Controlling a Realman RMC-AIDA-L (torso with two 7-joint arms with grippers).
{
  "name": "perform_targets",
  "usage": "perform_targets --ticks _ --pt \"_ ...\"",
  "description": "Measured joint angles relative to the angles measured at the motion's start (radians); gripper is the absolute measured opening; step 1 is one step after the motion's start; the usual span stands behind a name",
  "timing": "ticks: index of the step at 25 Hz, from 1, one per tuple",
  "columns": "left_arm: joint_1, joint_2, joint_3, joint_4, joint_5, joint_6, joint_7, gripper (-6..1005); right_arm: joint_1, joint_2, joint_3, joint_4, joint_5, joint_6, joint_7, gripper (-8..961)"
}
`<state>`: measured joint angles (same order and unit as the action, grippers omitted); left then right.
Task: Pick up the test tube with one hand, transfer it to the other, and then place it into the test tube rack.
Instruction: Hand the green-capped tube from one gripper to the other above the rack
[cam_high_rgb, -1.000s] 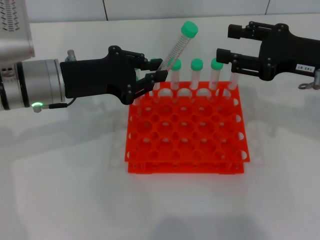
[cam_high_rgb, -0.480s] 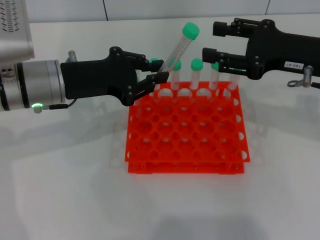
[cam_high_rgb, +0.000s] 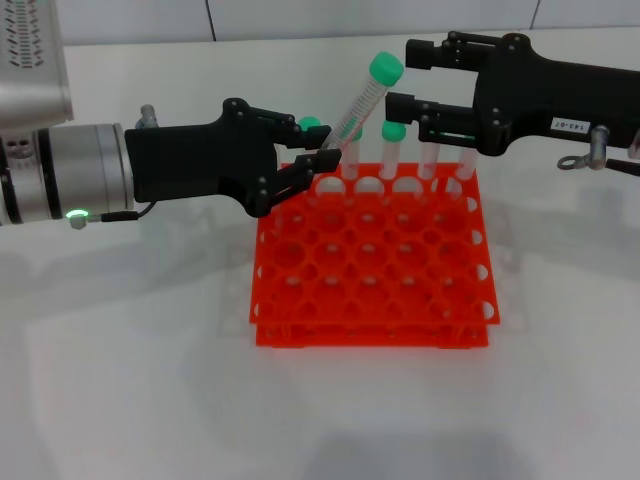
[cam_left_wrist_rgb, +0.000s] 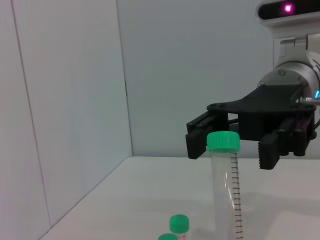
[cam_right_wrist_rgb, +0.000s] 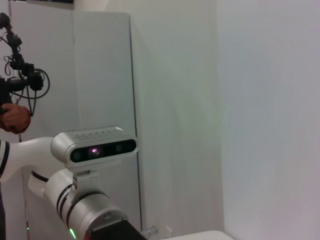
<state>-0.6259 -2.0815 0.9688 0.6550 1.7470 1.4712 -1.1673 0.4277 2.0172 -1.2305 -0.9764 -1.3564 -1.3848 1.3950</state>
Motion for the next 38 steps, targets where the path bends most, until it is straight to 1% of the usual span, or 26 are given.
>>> perform_targets --ticks 26,37,38 --pt "0.0 0.0 0.002 0.0 0.004 0.0 0.0 195 0.036 0.002 -0.026 0.004 0.0 0.009 0.0 619" --pt "0.0 0.0 0.011 0.0 0.004 -0.001 0.0 195 0.04 0.001 -0.027 0.006 0.0 0.014 0.002 499" --pt "0.0 0.0 0.013 0.0 0.004 -0.001 0.0 195 0.04 0.001 -0.027 0.007 0.0 0.015 0.003 442"
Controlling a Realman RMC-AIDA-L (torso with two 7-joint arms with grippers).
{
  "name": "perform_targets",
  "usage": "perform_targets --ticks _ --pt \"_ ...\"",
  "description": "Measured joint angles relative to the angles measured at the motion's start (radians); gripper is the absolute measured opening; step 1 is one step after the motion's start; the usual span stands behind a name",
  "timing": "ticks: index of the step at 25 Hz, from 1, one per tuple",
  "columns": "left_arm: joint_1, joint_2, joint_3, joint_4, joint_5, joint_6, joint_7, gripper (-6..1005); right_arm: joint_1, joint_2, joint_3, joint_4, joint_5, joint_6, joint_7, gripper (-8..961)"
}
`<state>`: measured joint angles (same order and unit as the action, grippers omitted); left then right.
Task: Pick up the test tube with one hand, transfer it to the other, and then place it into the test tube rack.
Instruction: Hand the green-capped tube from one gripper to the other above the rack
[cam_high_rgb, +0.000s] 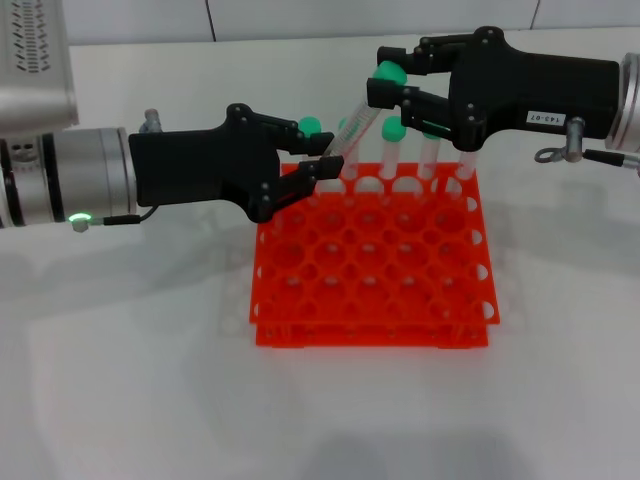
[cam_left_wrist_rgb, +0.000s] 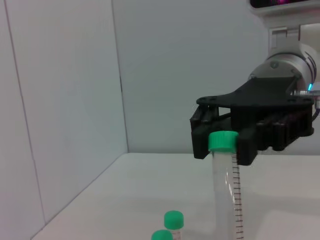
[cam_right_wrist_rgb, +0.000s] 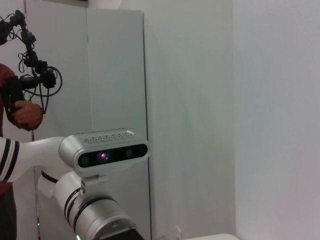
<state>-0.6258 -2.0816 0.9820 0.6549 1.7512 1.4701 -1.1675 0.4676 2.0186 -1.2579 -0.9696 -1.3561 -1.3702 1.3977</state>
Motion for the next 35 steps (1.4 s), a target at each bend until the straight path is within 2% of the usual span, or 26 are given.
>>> perform_targets --ticks 2,8,35 --pt "0.0 0.0 0.001 0.0 0.0 -0.001 0.0 195 0.0 0.0 0.0 0.0 0.0 0.001 0.001 327" --pt "0.0 0.0 0.001 0.0 -0.002 -0.001 -0.002 194 0.002 0.0 0.0 0.0 0.0 0.003 0.001 266" --pt "0.0 -0.002 0.038 0.0 -0.016 0.0 -0.002 194 0.023 0.002 -0.047 -0.012 0.015 0.004 0.003 266"
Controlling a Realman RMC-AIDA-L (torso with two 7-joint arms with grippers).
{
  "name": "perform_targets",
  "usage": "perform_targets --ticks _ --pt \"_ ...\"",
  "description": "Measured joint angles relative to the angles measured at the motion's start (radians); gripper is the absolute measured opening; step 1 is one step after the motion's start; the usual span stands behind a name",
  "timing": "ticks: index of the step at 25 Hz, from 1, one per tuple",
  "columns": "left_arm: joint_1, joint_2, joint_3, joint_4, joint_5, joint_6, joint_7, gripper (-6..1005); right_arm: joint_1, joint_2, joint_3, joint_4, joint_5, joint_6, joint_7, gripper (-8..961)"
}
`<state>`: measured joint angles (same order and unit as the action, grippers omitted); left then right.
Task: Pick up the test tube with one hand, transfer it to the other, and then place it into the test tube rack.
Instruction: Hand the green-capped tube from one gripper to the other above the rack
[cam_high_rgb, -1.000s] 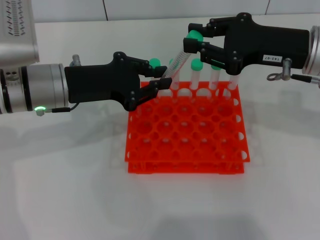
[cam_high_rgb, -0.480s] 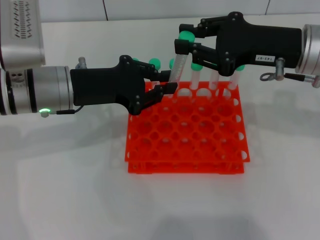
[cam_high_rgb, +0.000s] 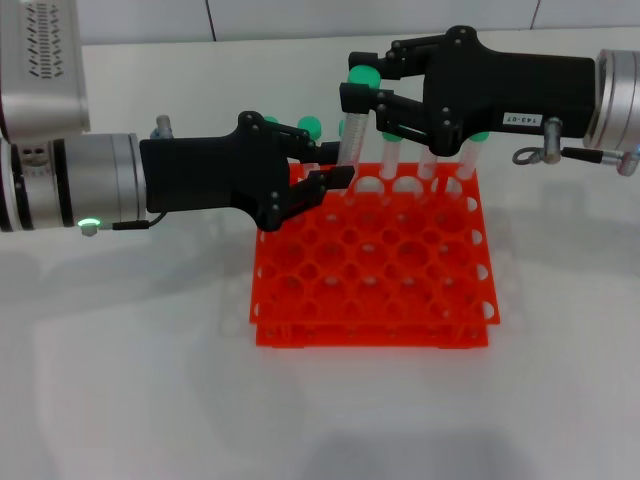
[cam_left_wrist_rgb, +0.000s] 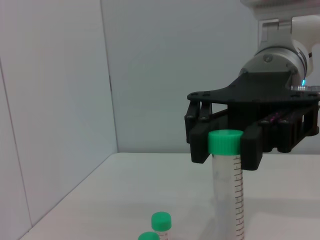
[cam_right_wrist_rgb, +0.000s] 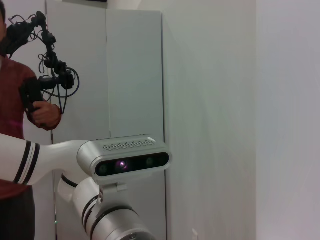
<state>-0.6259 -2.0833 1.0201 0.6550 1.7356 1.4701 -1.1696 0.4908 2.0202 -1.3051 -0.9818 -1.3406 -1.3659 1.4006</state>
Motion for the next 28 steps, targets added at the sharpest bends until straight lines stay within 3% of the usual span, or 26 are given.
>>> perform_targets --ticks 14,20,28 --pt "0.008 -0.001 0.012 0.008 -0.003 0.005 -0.004 195 0.0 -0.001 -0.002 0.0 0.008 0.001 -0.001 265" --pt "0.011 -0.001 0.009 0.009 -0.004 0.014 -0.018 342 0.0 -0.002 -0.002 0.0 0.008 0.003 -0.002 265" --pt "0.085 0.002 0.008 0.134 -0.004 0.029 -0.137 690 0.0 -0.001 -0.002 0.001 0.008 0.005 -0.003 265"
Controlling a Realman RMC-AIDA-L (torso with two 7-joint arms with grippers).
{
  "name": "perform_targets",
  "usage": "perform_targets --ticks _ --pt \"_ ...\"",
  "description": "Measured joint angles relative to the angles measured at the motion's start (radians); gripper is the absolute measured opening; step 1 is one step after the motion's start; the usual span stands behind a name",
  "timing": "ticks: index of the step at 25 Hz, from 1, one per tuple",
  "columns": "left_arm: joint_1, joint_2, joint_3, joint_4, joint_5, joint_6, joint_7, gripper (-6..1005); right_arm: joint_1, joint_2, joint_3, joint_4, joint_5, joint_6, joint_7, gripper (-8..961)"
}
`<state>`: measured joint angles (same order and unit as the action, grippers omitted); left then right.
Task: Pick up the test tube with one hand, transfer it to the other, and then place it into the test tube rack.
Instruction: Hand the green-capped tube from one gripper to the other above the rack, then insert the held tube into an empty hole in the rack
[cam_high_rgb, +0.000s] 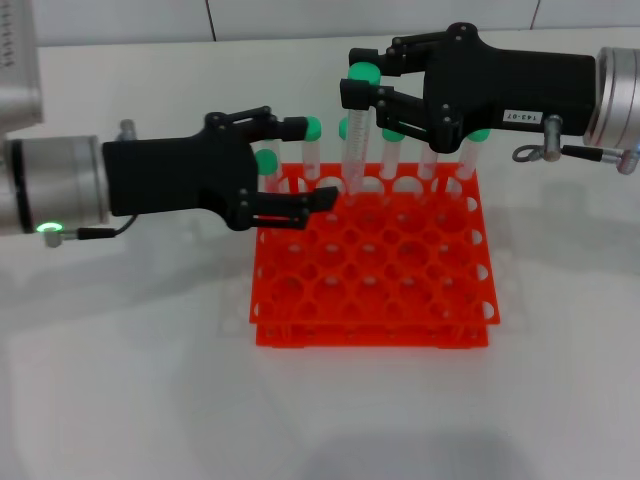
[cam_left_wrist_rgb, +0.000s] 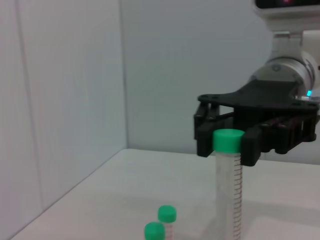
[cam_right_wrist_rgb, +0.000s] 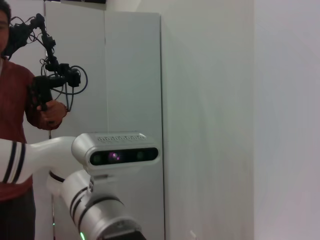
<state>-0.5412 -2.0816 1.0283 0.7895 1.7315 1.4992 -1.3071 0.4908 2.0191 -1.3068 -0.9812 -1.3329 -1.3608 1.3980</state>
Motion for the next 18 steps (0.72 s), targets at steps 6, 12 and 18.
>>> perform_targets --ticks 6,12,18 --pt "0.099 0.005 -0.003 0.152 0.001 0.009 -0.136 894 -0.005 0.001 -0.002 0.006 0.001 0.0 0.001 265" --pt "0.202 0.03 -0.008 0.339 0.023 0.037 -0.275 893 -0.01 0.002 -0.004 0.014 0.003 0.0 0.002 266" --pt "0.229 0.069 -0.105 0.436 0.108 0.163 -0.411 893 -0.015 0.003 -0.027 0.022 0.014 0.003 0.003 266"
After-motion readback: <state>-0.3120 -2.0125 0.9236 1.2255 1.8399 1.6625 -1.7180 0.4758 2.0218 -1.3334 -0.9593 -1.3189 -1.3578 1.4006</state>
